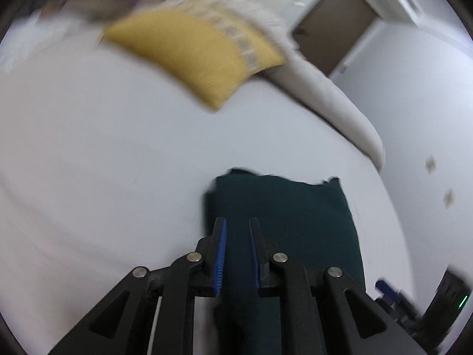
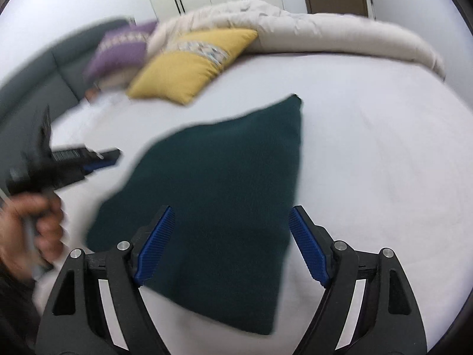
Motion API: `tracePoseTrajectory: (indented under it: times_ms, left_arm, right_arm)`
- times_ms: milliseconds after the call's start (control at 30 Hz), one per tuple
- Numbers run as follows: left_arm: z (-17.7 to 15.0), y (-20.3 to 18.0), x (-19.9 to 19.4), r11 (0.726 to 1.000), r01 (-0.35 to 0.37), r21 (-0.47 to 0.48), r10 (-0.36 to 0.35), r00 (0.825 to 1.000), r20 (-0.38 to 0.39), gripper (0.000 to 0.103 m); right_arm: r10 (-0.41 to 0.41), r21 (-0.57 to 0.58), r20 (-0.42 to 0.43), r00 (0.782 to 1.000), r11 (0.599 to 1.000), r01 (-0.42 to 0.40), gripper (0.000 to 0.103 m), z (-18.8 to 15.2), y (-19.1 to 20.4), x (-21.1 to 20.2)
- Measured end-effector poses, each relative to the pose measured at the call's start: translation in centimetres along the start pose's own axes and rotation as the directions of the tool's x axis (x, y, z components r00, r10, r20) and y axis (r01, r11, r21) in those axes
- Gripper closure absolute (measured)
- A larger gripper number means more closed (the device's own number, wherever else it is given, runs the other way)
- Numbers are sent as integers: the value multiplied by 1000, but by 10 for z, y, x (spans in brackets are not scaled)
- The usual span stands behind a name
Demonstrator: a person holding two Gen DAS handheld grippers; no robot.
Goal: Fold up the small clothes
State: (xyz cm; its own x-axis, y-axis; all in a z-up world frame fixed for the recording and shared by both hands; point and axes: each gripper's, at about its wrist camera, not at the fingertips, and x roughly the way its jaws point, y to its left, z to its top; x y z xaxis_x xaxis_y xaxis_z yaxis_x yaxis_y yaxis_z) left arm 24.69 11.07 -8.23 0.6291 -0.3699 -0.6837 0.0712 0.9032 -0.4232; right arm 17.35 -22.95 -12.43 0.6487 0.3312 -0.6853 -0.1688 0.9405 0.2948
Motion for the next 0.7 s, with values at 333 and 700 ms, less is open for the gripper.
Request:
tracePoseTrajectory:
  times_ms: [333, 700]
  left_arm:
    - [-44, -18, 42, 987, -29, 155, 43, 995, -92, 86]
    - [-46, -30, 28, 963, -97, 252, 117, 991, -68, 87]
  right_arm:
    - [388, 285, -154, 909, 898, -335, 39, -22, -50, 46]
    - [360, 280, -195, 913, 912, -300, 42, -33, -74, 13]
